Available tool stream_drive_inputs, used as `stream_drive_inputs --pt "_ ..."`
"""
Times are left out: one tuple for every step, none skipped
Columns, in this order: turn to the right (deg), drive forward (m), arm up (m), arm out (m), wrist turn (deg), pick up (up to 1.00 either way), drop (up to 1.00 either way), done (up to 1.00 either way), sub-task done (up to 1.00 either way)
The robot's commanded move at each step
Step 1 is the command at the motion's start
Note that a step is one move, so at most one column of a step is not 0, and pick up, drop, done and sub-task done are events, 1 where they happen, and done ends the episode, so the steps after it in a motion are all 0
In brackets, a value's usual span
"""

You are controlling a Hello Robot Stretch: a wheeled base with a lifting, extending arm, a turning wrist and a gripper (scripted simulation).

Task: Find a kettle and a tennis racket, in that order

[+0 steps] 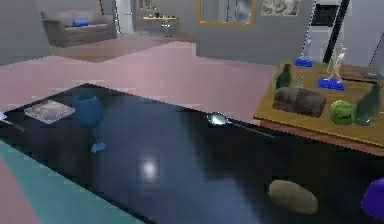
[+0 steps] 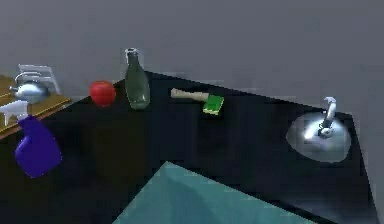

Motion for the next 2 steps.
stream_drive_inputs --pt "-45.0 0.00 0.00 0.00 0.0 0.00 0.00 0.00 0.00" --pt "-15.0 0.00 0.00 0.00 0.0 0.00 0.00 0.00 0.00"
